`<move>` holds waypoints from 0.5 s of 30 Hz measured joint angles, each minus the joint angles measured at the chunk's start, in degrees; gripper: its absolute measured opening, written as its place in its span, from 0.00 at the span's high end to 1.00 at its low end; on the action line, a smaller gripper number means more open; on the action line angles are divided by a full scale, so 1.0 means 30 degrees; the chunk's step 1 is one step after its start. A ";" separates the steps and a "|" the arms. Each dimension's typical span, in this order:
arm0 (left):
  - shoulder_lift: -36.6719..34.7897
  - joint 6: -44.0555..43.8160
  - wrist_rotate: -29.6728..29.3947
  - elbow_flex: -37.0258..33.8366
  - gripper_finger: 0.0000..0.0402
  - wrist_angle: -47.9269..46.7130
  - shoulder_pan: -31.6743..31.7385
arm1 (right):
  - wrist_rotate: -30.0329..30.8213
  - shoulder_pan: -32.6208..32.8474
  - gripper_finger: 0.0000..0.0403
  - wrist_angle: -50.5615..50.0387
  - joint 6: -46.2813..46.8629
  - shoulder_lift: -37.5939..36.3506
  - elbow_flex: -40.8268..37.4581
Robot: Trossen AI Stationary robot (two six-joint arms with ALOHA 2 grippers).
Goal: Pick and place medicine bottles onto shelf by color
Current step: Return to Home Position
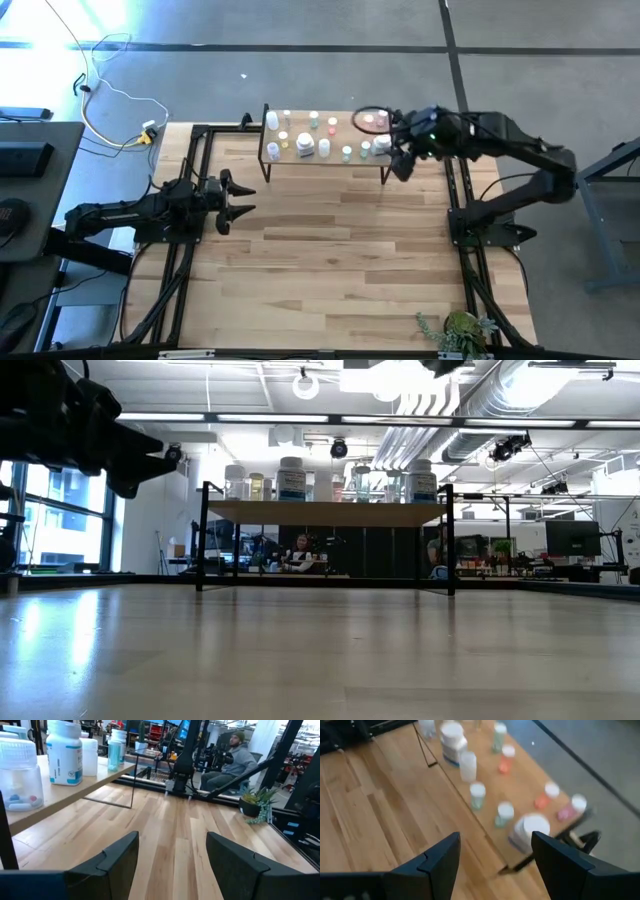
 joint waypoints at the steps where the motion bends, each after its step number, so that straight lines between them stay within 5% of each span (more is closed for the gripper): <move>1: 0.0016 0.0039 0.0000 -0.0006 0.45 -0.0017 0.0004 | -0.0128 0.0000 0.41 0.0599 0.0284 -0.0789 -0.1332; 15: 0.0016 0.0037 -0.0004 0.0000 0.45 -0.0012 0.0004 | -0.1025 0.1231 0.41 1.0359 0.1110 -1.1140 -1.6377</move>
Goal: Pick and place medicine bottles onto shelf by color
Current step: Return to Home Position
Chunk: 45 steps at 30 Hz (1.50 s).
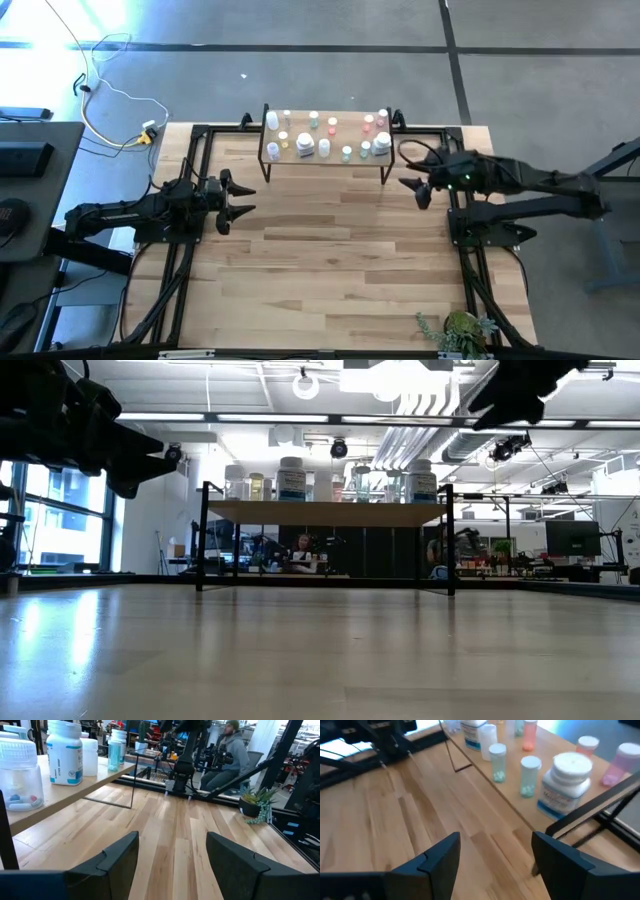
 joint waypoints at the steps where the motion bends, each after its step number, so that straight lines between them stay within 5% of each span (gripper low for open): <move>1: 0.0000 0.0009 0.0000 0.0000 0.45 0.0000 0.0000 | 0.0006 0.0099 0.41 0.0622 -0.0027 -0.0623 -0.0825; 11: 0.0000 0.0019 0.0000 0.0000 0.45 -0.0007 0.0000 | -0.0485 0.0365 0.41 0.5738 0.0290 -0.6603 -0.8195; 27: 0.0000 0.0022 0.0000 0.0007 0.45 -0.0007 0.0000 | -0.2730 0.0365 0.41 0.9253 0.1748 -1.3564 -1.3376; 45: 0.0000 0.0013 0.0000 0.0015 0.45 -0.0011 0.0000 | -0.3394 0.0365 0.41 1.3588 0.2938 -1.3682 -1.5950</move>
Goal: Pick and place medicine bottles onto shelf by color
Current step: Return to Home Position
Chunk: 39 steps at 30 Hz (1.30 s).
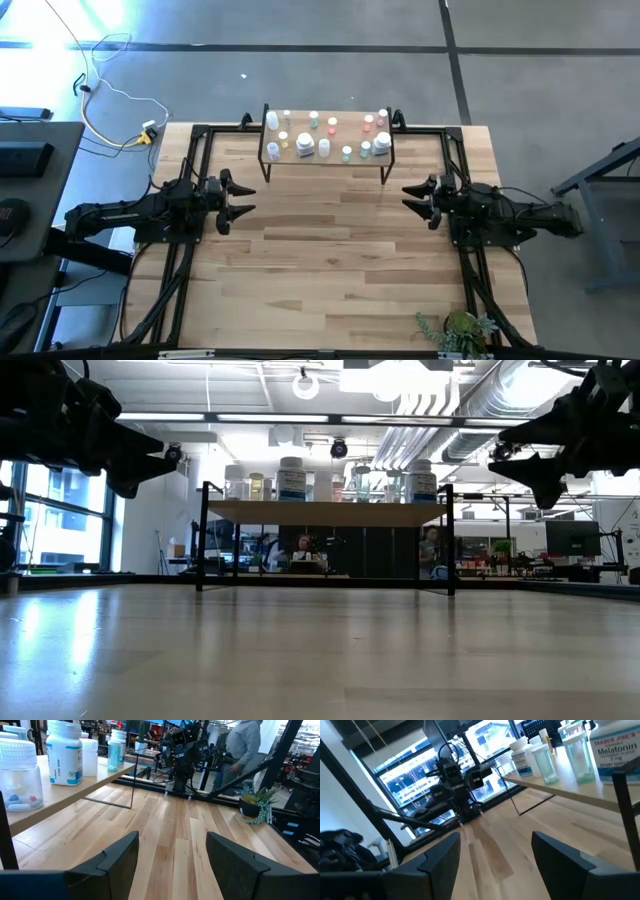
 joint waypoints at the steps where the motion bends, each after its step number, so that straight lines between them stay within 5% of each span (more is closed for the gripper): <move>1: 0.0000 0.0005 0.0000 0.0000 0.45 -0.0004 0.0000 | 0.0006 -0.0007 0.41 0.0000 -0.0251 0.0000 0.0000; 39: 0.0000 0.0004 0.0005 0.0000 0.45 -0.0001 0.0000 | 0.0028 -0.0007 0.41 -0.0015 0.1040 0.0007 -0.0007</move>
